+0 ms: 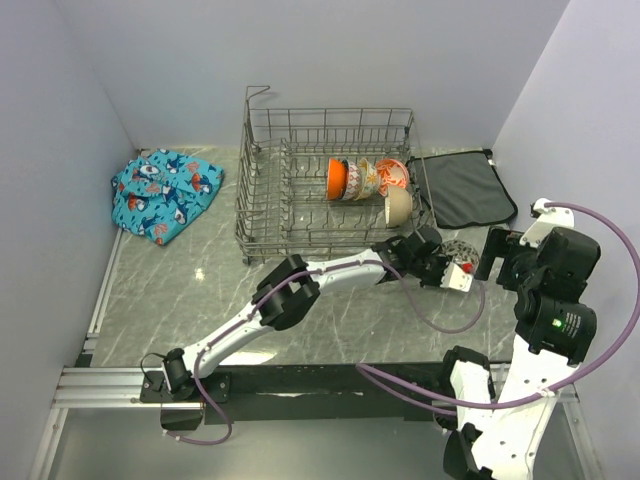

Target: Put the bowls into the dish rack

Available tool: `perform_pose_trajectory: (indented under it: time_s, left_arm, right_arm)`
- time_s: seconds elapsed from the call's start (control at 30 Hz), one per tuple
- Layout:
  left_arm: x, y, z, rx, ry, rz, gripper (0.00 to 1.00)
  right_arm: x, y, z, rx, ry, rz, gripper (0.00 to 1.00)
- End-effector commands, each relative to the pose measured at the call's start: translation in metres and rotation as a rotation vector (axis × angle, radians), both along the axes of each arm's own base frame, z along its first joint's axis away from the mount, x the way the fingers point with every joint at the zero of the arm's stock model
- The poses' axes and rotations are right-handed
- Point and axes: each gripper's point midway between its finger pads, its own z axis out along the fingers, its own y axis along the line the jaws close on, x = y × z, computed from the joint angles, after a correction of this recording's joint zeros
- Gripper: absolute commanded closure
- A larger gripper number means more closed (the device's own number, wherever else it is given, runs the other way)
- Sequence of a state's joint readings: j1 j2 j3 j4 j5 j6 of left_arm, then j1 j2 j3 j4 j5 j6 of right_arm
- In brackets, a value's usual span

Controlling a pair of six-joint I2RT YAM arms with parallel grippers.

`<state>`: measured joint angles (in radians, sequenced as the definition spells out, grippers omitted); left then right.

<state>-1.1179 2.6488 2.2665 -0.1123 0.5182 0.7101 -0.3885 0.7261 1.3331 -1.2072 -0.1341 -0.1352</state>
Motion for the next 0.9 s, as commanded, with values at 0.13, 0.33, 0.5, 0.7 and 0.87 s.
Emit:
perform_pose_trajectory:
  time_s: [0.13, 0.33, 0.5, 0.7, 0.87]
  left_arm:
    - [-0.043, 0.028, 0.096, -0.044, 0.124, -0.111, 0.99]
    - [-0.096, 0.075, 0.139, -0.035, 0.268, -0.231, 0.99]
    - [-0.125, 0.102, 0.21, -0.077, 0.541, -0.322, 0.99]
    - [-0.111, 0.119, 0.271, -0.127, 0.775, -0.265, 0.99]
    - [-0.052, 0.132, 0.306, -0.199, 1.013, -0.117, 0.99]
  right_arm:
    - [0.026, -0.012, 0.014, -0.041, -0.088, -0.007, 0.0]
    - [0.037, -0.016, 0.013, -0.028, -0.109, -0.021, 0.0]
    - [0.041, -0.024, 0.01, -0.028, -0.109, -0.061, 0.01]
    - [0.047, -0.031, 0.015, -0.03, -0.139, -0.09, 0.01]
    - [0.055, -0.025, 0.036, 0.042, -0.226, -0.098, 0.01]
